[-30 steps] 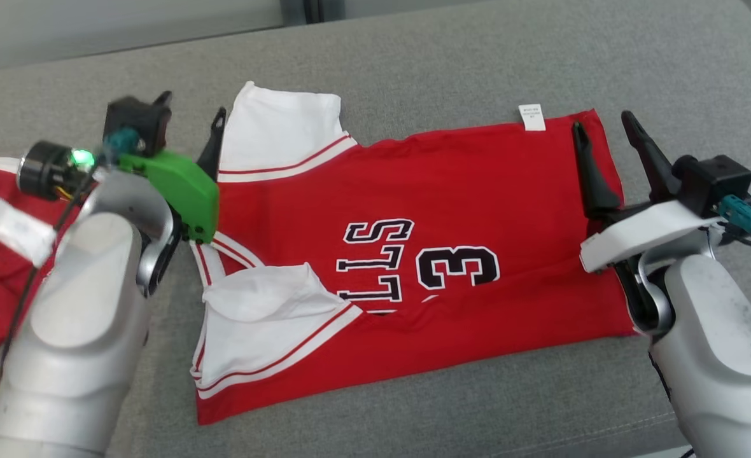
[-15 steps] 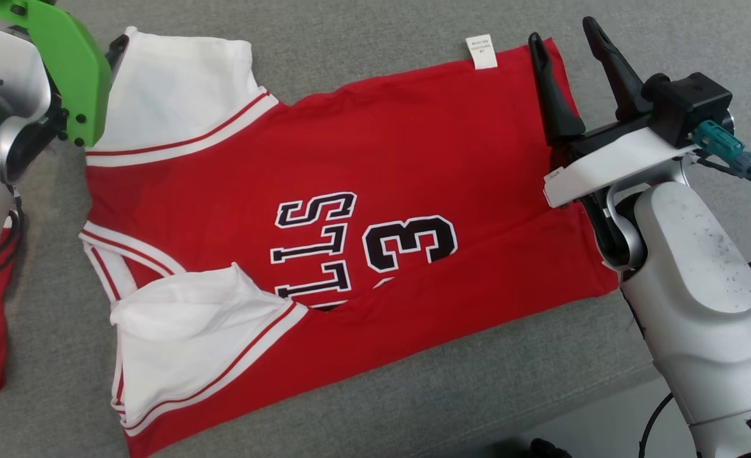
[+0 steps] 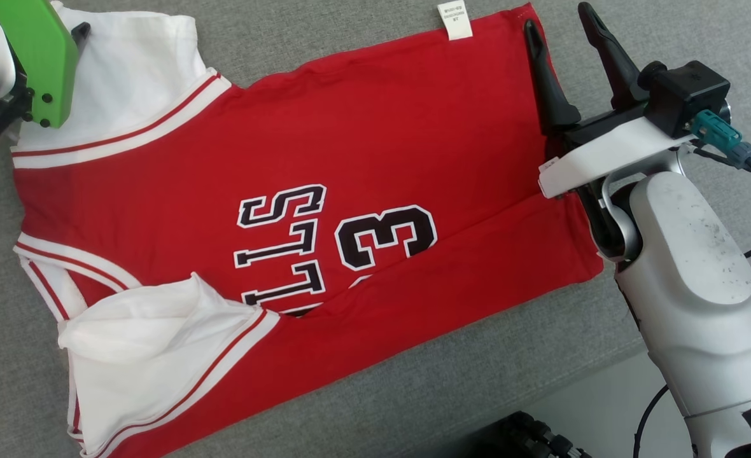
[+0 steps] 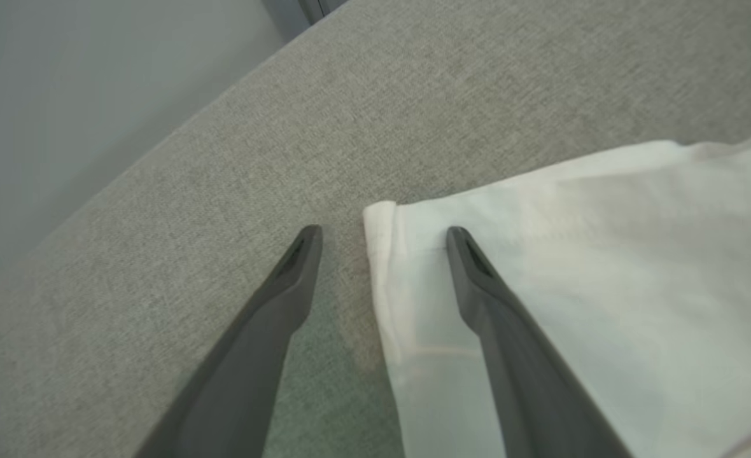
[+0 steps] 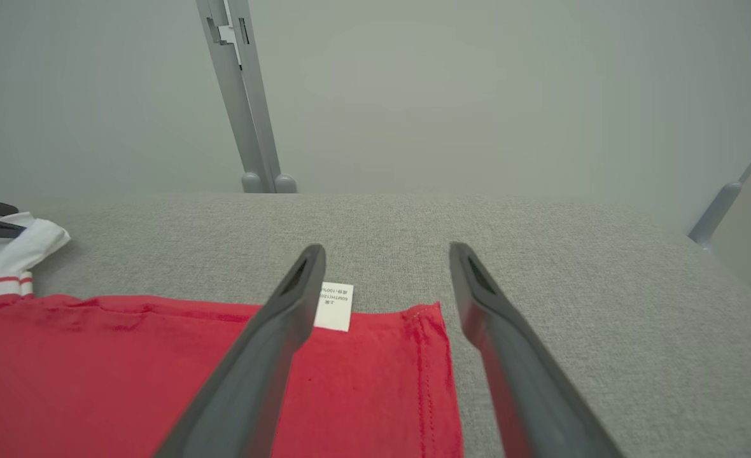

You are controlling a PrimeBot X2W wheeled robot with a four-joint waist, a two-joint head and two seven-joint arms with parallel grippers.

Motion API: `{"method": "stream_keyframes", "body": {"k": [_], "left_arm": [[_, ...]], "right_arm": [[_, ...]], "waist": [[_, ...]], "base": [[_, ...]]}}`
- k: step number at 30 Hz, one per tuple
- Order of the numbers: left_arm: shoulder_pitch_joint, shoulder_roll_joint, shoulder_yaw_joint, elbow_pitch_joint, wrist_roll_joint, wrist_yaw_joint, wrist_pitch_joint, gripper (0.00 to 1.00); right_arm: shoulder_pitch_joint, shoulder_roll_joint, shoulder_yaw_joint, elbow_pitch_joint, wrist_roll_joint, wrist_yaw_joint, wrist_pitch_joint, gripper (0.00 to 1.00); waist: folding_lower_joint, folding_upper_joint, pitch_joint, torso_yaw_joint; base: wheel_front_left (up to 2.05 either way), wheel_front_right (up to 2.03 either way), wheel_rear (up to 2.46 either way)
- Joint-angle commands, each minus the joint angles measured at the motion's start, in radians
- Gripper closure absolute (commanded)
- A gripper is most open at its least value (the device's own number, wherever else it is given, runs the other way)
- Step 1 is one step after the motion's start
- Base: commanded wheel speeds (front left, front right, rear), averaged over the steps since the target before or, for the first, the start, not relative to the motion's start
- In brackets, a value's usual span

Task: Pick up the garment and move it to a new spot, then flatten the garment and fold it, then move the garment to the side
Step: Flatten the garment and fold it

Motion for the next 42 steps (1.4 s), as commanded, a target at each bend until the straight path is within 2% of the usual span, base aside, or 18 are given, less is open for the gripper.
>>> {"method": "stream_keyframes", "body": {"k": [1, 5, 6, 7, 11, 14, 18, 22, 27, 31, 42], "left_arm": [[-0.012, 0.01, -0.016, 0.013, -0.004, 0.001, -0.005, 0.0], [-0.016, 0.004, -0.042, 0.042, -0.034, 0.001, 0.004, 0.0], [-0.016, -0.001, -0.049, 0.045, -0.045, 0.001, 0.008, 0.71], [-0.015, -0.004, -0.055, 0.045, -0.055, 0.001, 0.01, 1.0], [-0.016, -0.009, -0.076, 0.021, -0.108, 0.001, -0.011, 1.0], [-0.012, -0.035, -0.077, 0.017, -0.142, 0.001, -0.094, 1.0], [0.01, -0.048, -0.105, 0.001, -0.147, 0.001, -0.182, 1.0], [0.039, -0.073, -0.138, -0.043, -0.184, 0.001, -0.234, 1.0], [0.066, -0.072, -0.189, -0.111, -0.204, 0.001, -0.3, 1.0], [0.092, -0.081, -0.201, -0.152, -0.233, 0.001, -0.338, 1.0], [0.15, -0.077, -0.225, -0.236, -0.241, 0.001, -0.43, 1.0]], "right_arm": [[-0.014, 0.001, -0.002, 0.002, -0.007, 0.0, -0.005, 0.0], [-0.017, -0.004, -0.008, 0.006, -0.01, 0.0, -0.005, 0.0], [-0.018, -0.006, -0.01, 0.008, -0.011, 0.0, -0.005, 0.0], [-0.018, -0.007, -0.013, 0.009, -0.013, 0.0, -0.005, 0.0], [-0.017, -0.017, -0.02, 0.024, -0.022, 0.0, -0.005, 0.0], [-0.019, -0.052, -0.05, 0.075, -0.049, 0.0, 0.006, 0.0], [-0.026, -0.061, -0.066, 0.136, -0.06, 0.0, 0.051, 0.0], [-0.033, -0.109, -0.076, 0.198, -0.049, 0.0, 0.102, 0.0], [-0.055, -0.161, -0.063, 0.285, -0.036, 0.0, 0.165, 0.0], [-0.078, -0.218, -0.052, 0.356, -0.045, 0.0, 0.216, 0.0], [-0.154, -0.268, 0.0, 0.507, -0.036, 0.0, 0.302, 0.0]], "waist": [[-0.0001, 0.0, 0.007, -0.006], [-0.0001, 0.0, 0.009, -0.002], [-0.0001, 0.0, 0.007, 0.002], [-0.0001, 0.0, 0.004, 0.005], [-0.0001, 0.0, -0.017, 0.031], [-0.0001, 0.0, -0.057, 0.07], [-0.0001, 0.0, -0.104, 0.119], [-0.0001, 0.0, -0.148, 0.179], [-0.0001, 0.0, -0.19, 0.252], [-0.0001, 0.0, -0.207, 0.298], [-0.0001, 0.0, -0.182, 0.36]], "base": [[0.0, 0.0, 0.0], [0.0, 0.0, 0.0], [0.0, 0.0, 0.0], [0.0, 0.0, 0.0], [0.0, 0.0, 0.0], [0.0, 0.0, 0.0], [0.0, 0.0, 0.0], [0.0, 0.0, 0.0], [0.0, 0.0, 0.0], [0.0, 0.0, 0.0], [0.0, 0.0, 0.0]]}}
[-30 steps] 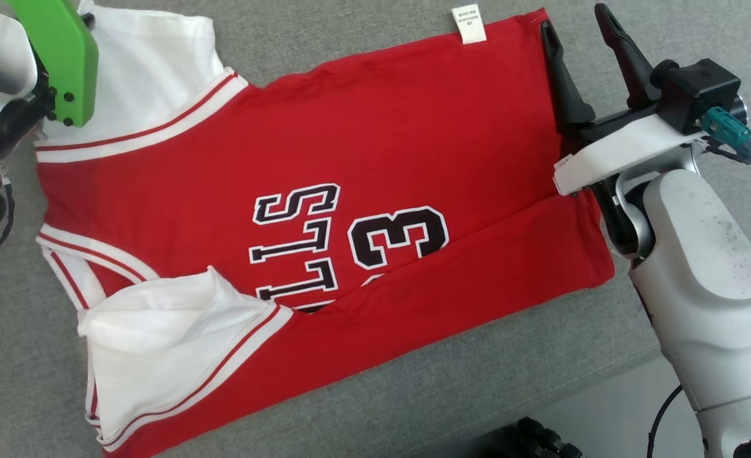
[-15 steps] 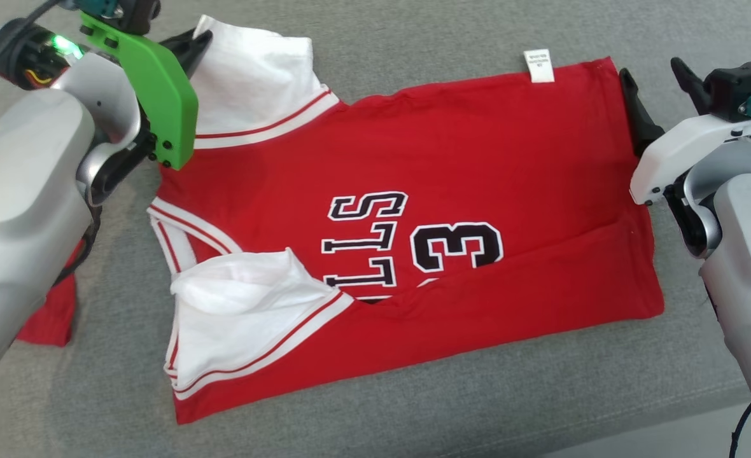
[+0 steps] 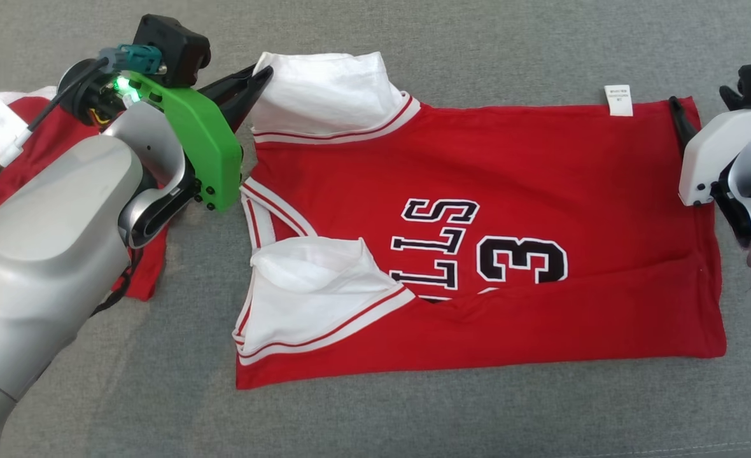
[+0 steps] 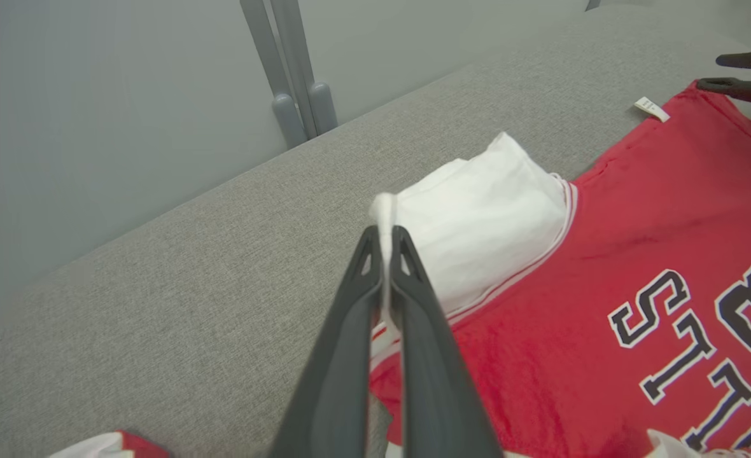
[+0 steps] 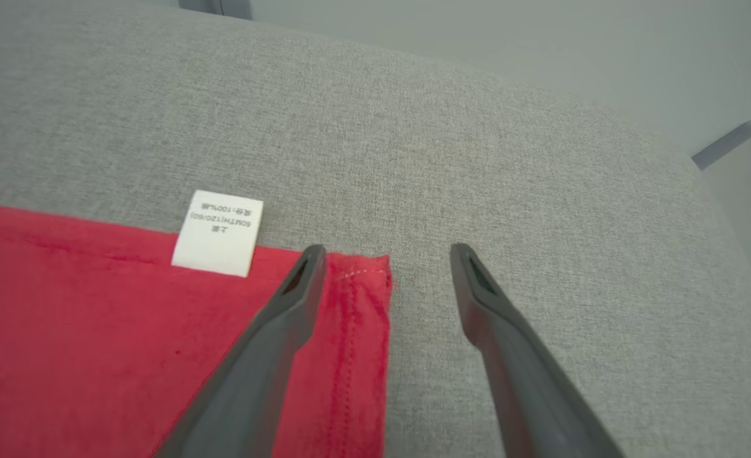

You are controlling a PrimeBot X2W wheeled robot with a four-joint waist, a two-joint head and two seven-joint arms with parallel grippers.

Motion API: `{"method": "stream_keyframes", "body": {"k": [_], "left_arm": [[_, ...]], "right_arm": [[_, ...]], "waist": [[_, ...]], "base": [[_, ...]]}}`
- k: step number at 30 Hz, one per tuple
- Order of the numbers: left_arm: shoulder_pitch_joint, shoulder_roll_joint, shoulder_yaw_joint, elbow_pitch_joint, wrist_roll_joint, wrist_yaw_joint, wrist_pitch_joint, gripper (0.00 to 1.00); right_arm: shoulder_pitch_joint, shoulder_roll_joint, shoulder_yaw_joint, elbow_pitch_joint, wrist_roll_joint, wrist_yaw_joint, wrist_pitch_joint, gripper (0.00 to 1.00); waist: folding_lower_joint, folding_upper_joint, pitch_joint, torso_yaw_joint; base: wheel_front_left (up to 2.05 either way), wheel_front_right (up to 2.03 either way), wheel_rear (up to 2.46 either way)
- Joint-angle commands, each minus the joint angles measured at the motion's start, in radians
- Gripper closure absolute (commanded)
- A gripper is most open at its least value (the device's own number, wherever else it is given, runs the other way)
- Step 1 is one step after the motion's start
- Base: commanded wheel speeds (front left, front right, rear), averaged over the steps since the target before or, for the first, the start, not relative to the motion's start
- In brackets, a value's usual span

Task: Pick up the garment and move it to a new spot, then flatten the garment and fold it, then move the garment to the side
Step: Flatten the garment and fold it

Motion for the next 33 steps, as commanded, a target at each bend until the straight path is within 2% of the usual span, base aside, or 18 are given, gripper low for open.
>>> {"method": "stream_keyframes", "body": {"k": [1, 14, 15, 16, 17, 21, 25, 33], "left_arm": [[0.019, -0.001, -0.003, 0.0, 0.007, 0.001, -0.01, 1.0], [-0.003, -0.017, -0.027, 0.007, 0.003, 0.001, -0.032, 1.0], [-0.006, -0.015, -0.028, 0.009, 0.001, 0.001, -0.033, 1.0], [-0.007, -0.013, -0.029, 0.012, 0.0, 0.001, -0.033, 1.0], [-0.009, -0.011, -0.029, 0.016, -0.002, 0.001, -0.032, 1.0], [-0.02, -0.007, -0.02, 0.04, 0.001, 0.007, -0.045, 1.0], [-0.037, -0.009, -0.008, 0.07, 0.015, 0.031, -0.067, 1.0], [-0.097, -0.038, 0.035, 0.174, 0.043, 0.079, -0.187, 1.0]], "right_arm": [[-0.019, -0.018, 0.006, 0.016, 0.007, -0.001, 0.004, 0.0], [-0.082, -0.019, 0.084, 0.137, 0.03, -0.001, 0.009, 0.0], [-0.08, -0.012, 0.091, 0.143, 0.036, -0.001, 0.012, 0.16], [-0.082, -0.006, 0.098, 0.148, 0.04, -0.001, 0.015, 0.63], [-0.087, -0.004, 0.107, 0.152, 0.045, -0.001, 0.013, 1.0], [-0.103, -0.016, 0.119, 0.166, 0.063, -0.001, -0.015, 1.0], [-0.128, -0.012, 0.109, 0.179, 0.079, -0.001, -0.06, 1.0], [-0.163, 0.003, 0.096, 0.196, 0.089, -0.001, -0.228, 1.0]], "waist": [[0.0, 0.0, 0.012, 0.014], [0.0, 0.0, 0.04, 0.017], [0.0, 0.0, 0.04, 0.016], [0.0, 0.0, 0.04, 0.015], [0.0, 0.0, 0.04, 0.013], [0.0, 0.0, 0.037, 0.005], [0.0, 0.0, 0.035, -0.009], [0.0, 0.0, 0.031, -0.042]], "base": [[0.0, 0.0, 0.0], [0.0, 0.0, 0.0], [0.0, 0.0, 0.0], [0.0, 0.0, 0.0], [0.0, 0.0, 0.0], [0.0, 0.0, 0.0], [0.0, 0.0, 0.0], [0.0, 0.0, 0.0]]}}
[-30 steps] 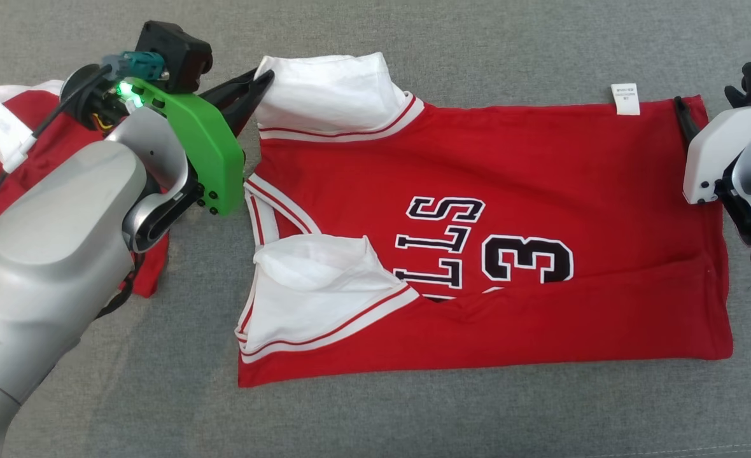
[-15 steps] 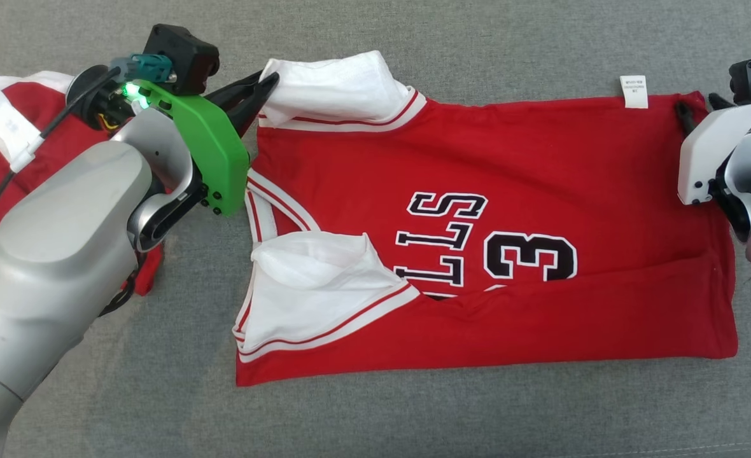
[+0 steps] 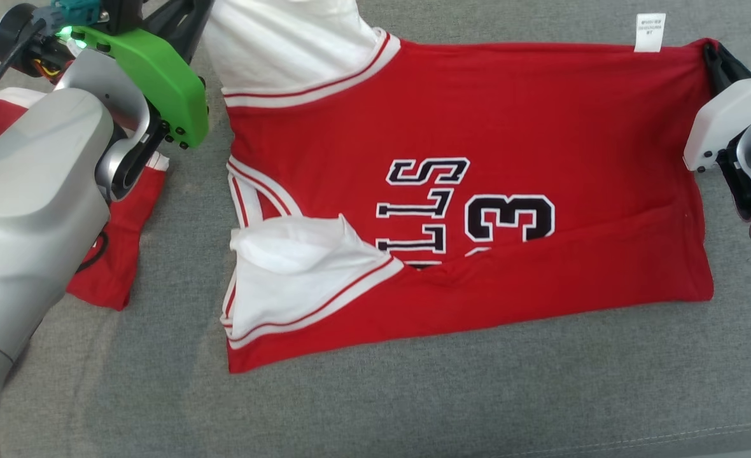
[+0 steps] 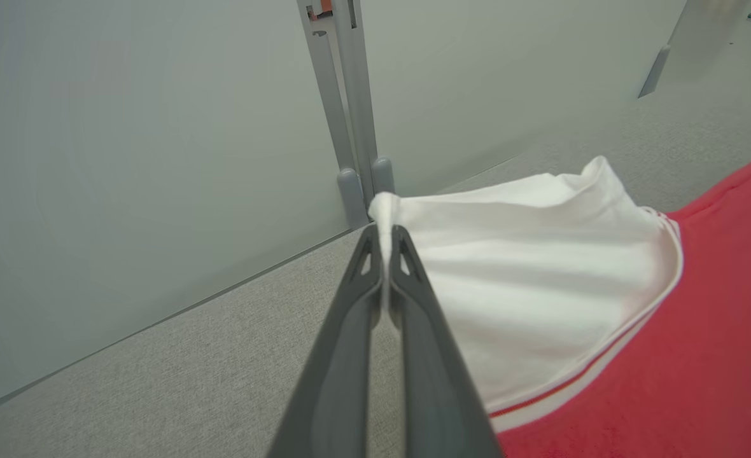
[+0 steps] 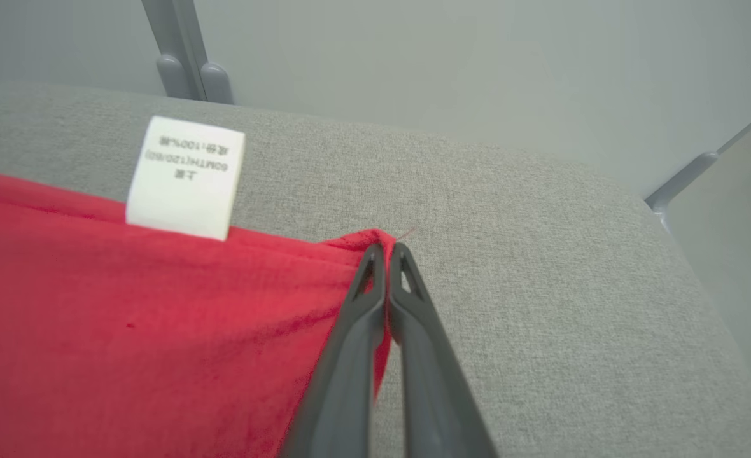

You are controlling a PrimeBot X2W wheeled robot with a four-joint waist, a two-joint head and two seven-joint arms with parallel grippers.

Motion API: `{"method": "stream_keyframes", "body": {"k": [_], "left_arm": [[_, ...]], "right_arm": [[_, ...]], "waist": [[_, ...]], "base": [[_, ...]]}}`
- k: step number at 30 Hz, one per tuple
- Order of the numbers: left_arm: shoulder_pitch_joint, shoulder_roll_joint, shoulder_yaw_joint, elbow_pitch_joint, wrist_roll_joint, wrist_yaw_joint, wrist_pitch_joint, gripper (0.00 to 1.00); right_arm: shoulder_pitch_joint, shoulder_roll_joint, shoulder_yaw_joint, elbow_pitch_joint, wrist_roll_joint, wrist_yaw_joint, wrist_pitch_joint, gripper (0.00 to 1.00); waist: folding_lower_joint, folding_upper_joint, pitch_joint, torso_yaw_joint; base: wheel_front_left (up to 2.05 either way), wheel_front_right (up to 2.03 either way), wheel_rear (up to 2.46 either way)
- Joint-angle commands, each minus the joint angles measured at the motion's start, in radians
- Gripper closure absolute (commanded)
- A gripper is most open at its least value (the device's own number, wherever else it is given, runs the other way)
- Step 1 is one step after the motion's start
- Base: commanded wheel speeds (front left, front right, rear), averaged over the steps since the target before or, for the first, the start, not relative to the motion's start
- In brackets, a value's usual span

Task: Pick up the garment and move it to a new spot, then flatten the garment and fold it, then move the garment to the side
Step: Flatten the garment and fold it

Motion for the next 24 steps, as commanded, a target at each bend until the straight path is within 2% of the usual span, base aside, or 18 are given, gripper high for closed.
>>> {"method": "stream_keyframes", "body": {"k": [1, 5, 11, 16, 24], "left_arm": [[-0.012, 0.001, 0.005, 0.021, 0.011, 0.014, -0.016, 1.0], [-0.007, -0.017, -0.011, 0.072, 0.037, 0.016, -0.054, 1.0], [0.048, -0.025, -0.034, 0.109, 0.034, -0.014, -0.08, 1.0], [0.108, 0.0, -0.047, 0.092, 0.023, -0.027, -0.094, 1.0], [0.226, 0.069, -0.079, -0.046, 0.025, 0.003, -0.086, 1.0]], "right_arm": [[-0.012, 0.0, -0.002, 0.006, -0.004, -0.002, -0.022, 1.0], [0.007, 0.014, 0.009, -0.021, 0.017, -0.002, -0.066, 1.0], [0.08, -0.018, 0.051, -0.101, 0.065, -0.002, -0.086, 1.0], [0.163, -0.063, 0.065, -0.177, 0.113, -0.002, -0.087, 1.0], [0.32, -0.097, 0.092, -0.277, 0.198, -0.002, -0.087, 1.0]], "waist": [[0.0, -0.0001, -0.005, -0.005], [0.0, -0.0001, -0.02, -0.01], [0.0, -0.0001, -0.063, -0.005], [0.0, -0.0001, -0.112, 0.001], [0.0, -0.0001, -0.189, 0.023]], "base": [[0.0, 0.0, 0.0], [0.0, 0.0, 0.0], [0.0, 0.0, 0.0], [0.0, 0.0, 0.0], [0.0, 0.0, 0.0]]}}
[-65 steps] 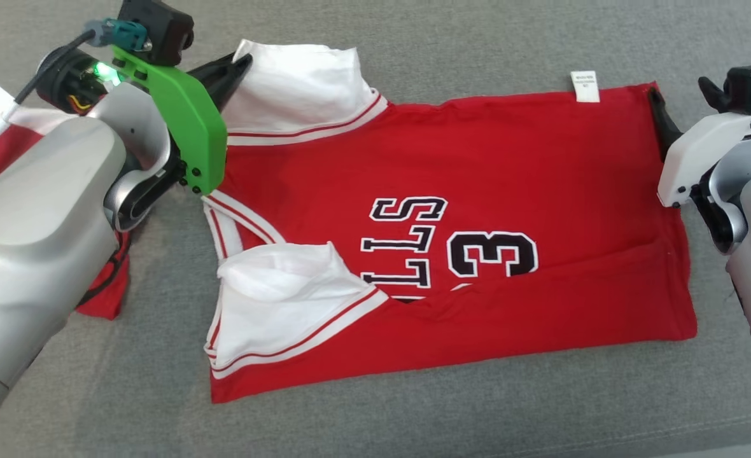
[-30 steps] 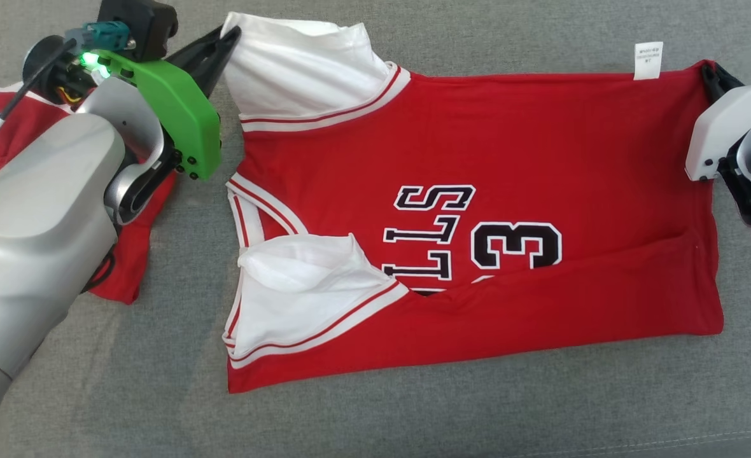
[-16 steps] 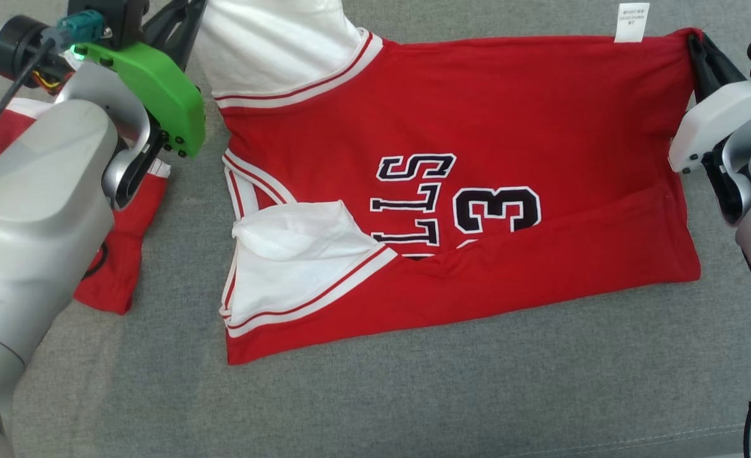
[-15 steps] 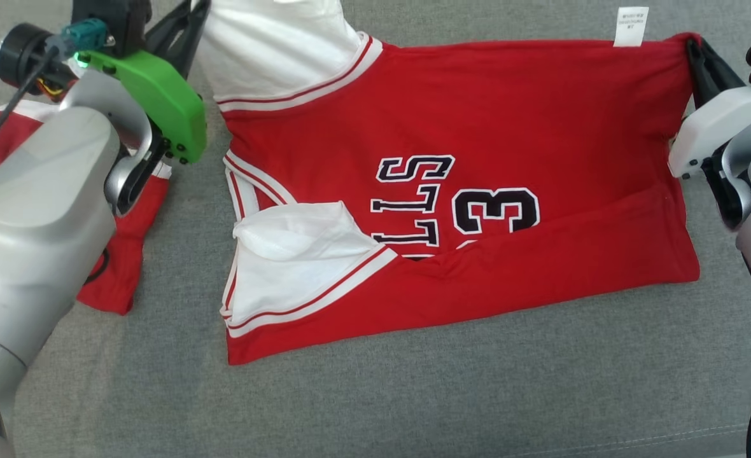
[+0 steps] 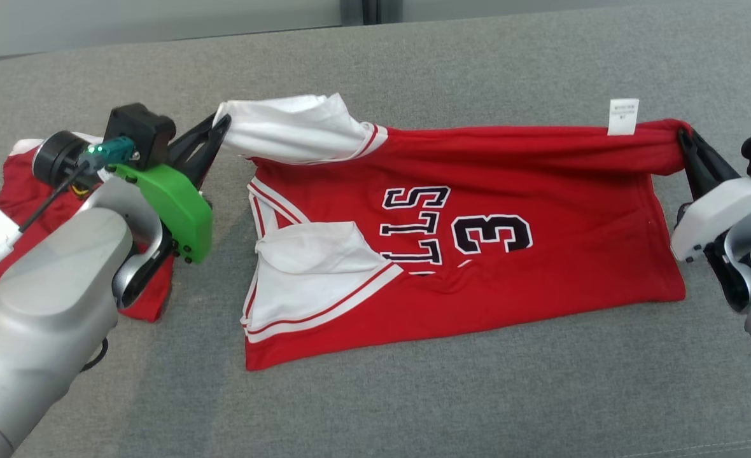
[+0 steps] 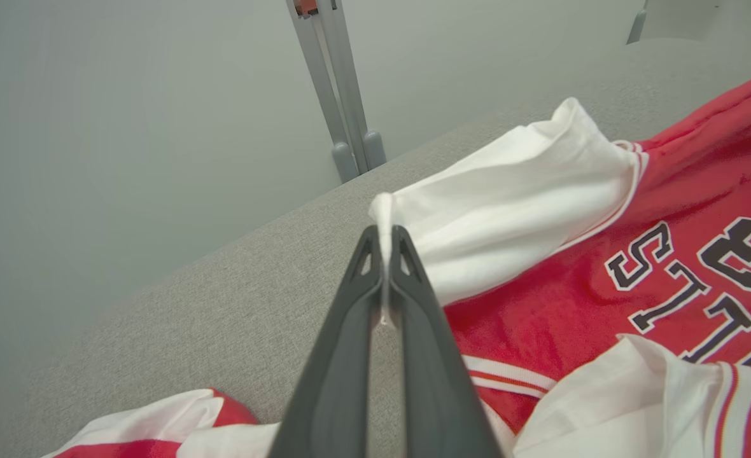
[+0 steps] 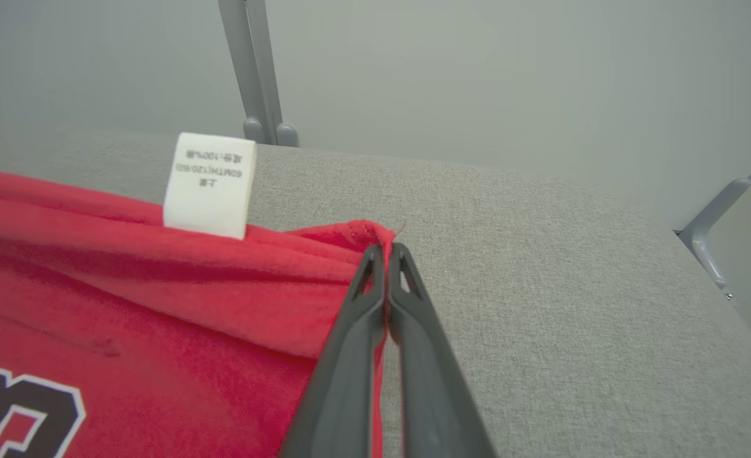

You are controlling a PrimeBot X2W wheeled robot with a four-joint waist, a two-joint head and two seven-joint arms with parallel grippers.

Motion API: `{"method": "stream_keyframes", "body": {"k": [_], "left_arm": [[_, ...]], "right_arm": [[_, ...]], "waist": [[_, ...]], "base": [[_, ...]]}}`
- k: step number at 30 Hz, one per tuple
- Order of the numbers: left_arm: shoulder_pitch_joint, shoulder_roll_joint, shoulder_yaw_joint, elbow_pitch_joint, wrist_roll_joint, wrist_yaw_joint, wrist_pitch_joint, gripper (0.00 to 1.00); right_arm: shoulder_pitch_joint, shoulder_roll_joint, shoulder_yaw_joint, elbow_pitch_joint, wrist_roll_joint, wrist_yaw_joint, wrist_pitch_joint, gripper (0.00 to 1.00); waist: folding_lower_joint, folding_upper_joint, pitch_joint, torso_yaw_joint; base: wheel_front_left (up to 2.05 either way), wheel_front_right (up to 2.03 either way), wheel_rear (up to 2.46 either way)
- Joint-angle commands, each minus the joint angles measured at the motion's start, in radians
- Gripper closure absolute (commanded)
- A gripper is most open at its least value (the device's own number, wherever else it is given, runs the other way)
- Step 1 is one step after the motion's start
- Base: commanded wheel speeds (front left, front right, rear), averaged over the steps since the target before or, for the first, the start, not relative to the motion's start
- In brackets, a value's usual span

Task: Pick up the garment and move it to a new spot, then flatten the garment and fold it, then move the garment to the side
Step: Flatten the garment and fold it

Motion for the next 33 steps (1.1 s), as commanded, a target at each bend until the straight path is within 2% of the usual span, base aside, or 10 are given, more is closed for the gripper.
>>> {"method": "stream_keyframes", "body": {"k": [1, 13, 17, 27, 33], "left_arm": [[0.031, 0.02, -0.004, -0.029, -0.002, 0.015, 0.006, 1.0], [0.213, 0.187, -0.062, -0.399, -0.035, 0.099, 0.145, 1.0], [0.267, 0.223, -0.081, -0.485, -0.05, 0.103, 0.201, 1.0], [0.363, 0.245, -0.099, -0.545, -0.053, 0.116, 0.268, 1.0], [0.391, 0.226, -0.102, -0.52, -0.053, 0.122, 0.267, 1.0]], "right_arm": [[0.031, -0.025, 0.008, -0.011, 0.014, -0.002, -0.002, 1.0], [0.169, -0.121, 0.123, -0.092, 0.151, -0.002, 0.044, 1.0], [0.198, -0.15, 0.156, -0.105, 0.191, -0.002, 0.084, 1.0], [0.238, -0.192, 0.246, -0.153, 0.294, -0.002, 0.202, 1.0], [0.24, -0.219, 0.287, -0.178, 0.346, -0.002, 0.253, 1.0]], "waist": [[0.0, 0.0, -0.036, 0.015], [0.0, 0.0, -0.099, 0.038], [0.0, 0.0, -0.105, 0.037], [0.0, 0.0, -0.106, 0.021], [0.0, 0.0, -0.105, 0.013]], "base": [[0.0, 0.0, 0.0], [0.0, 0.0, 0.0], [0.0, 0.0, 0.0], [0.0, 0.0, 0.0], [0.0, 0.0, 0.0]]}}
